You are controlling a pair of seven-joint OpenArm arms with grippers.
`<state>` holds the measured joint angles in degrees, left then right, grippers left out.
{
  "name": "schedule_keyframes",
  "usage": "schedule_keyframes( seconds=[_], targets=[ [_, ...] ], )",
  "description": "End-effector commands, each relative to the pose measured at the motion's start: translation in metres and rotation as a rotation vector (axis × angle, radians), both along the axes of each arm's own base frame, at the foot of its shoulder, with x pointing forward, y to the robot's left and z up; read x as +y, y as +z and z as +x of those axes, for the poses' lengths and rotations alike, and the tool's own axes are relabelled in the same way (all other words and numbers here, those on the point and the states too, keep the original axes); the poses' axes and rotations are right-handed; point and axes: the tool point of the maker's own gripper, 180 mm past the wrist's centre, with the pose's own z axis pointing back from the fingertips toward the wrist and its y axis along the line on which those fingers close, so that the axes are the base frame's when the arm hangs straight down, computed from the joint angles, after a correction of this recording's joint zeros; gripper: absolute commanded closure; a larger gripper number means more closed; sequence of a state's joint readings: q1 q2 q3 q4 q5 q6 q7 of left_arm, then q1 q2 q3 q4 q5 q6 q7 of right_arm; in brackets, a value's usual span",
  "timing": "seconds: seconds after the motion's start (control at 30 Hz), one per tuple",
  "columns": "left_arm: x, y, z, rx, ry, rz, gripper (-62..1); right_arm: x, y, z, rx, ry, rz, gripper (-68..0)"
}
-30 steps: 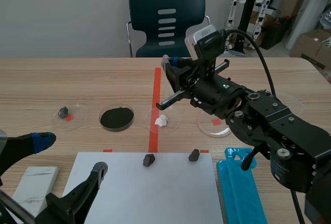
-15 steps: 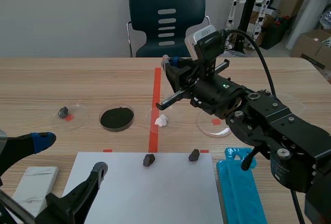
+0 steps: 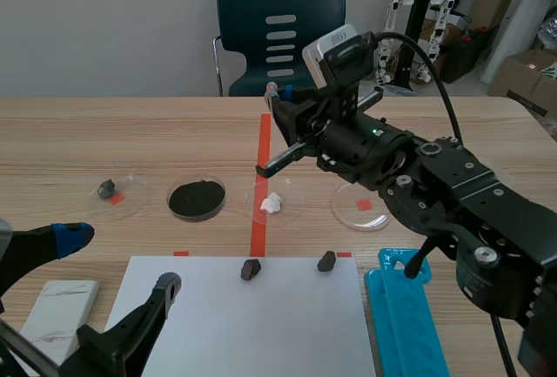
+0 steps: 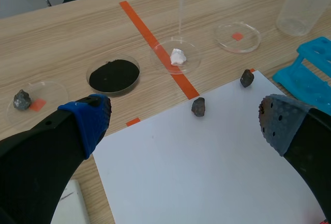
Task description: Squeeze the dropper onto the mineral
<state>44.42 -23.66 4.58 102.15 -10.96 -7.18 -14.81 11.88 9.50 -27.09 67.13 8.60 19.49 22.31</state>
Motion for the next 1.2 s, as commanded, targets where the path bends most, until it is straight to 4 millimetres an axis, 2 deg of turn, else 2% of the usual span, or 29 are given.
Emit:
schedule_keyframes(
  seconds=[0.0, 0.13, 0.3, 0.63, 0.97, 1.17],
  targets=[
    [-0.002, 0.011, 0.003, -0.033, 0.000, -0.019, -60.2, 0.000, 0.027, -0.001, -0.066, 0.010, 0.024, -1.1],
    [-0.002, 0.011, 0.003, -0.033, 0.000, -0.019, -60.2, 0.006, 0.043, -0.019, -0.084, 0.032, 0.013, -1.1],
    [-0.002, 0.011, 0.003, -0.033, 0.000, -0.019, -60.2, 0.013, 0.065, -0.052, -0.112, 0.060, 0.017, -1.1],
    [-0.002, 0.011, 0.003, -0.033, 0.000, -0.019, -60.2, -0.005, 0.108, -0.111, -0.086, 0.011, 0.089, -1.1],
    [-0.002, 0.011, 0.003, -0.033, 0.000, -0.019, -60.2, -0.012, 0.121, -0.152, -0.020, -0.010, 0.105, -1.1],
    [-0.002, 0.011, 0.003, -0.033, 0.000, -0.019, -60.2, -0.019, 0.117, -0.159, 0.031, -0.067, 0.064, -1.1]
  ],
)
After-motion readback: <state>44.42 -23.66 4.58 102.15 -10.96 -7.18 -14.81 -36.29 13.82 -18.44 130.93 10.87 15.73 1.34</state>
